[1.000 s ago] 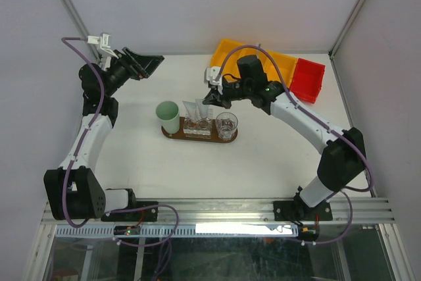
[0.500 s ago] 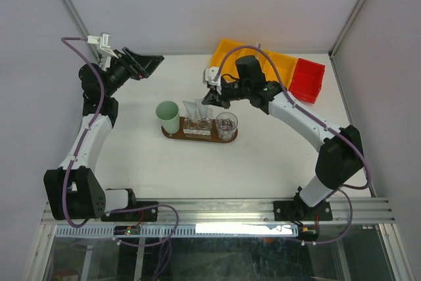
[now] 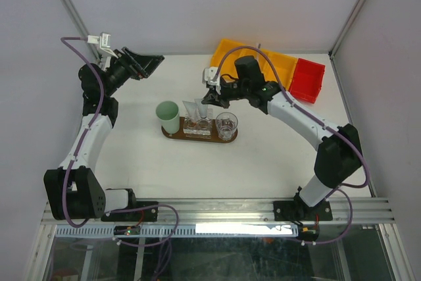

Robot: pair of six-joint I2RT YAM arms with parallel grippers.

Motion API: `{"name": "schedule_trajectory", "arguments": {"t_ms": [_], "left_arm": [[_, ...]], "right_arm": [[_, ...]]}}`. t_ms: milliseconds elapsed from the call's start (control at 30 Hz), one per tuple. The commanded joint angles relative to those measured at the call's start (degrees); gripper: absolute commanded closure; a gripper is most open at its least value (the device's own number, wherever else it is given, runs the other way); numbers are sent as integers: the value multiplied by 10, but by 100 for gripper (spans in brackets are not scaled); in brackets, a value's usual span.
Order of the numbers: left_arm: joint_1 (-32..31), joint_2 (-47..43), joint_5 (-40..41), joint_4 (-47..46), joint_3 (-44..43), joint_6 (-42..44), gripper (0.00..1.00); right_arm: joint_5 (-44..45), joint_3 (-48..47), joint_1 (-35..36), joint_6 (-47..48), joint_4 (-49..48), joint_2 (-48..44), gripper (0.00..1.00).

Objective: Prepare toiletry sets of a toothbrush and toothpaste on the tray

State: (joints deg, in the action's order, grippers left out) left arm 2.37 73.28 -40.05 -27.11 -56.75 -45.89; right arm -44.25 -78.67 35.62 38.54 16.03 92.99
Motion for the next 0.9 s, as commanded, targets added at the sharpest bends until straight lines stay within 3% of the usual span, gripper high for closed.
{"name": "schedule_trajectory", "arguments": {"t_ms": [0,867], "left_arm": [[6,-3,-14,-36,-12,-5,1],[8,-2,-15,-38,-10,-7,1]], "right_arm": [[-6,-1,3,3,-44,-4,100],[-7,38,1,-26,-88,8,100]]}}
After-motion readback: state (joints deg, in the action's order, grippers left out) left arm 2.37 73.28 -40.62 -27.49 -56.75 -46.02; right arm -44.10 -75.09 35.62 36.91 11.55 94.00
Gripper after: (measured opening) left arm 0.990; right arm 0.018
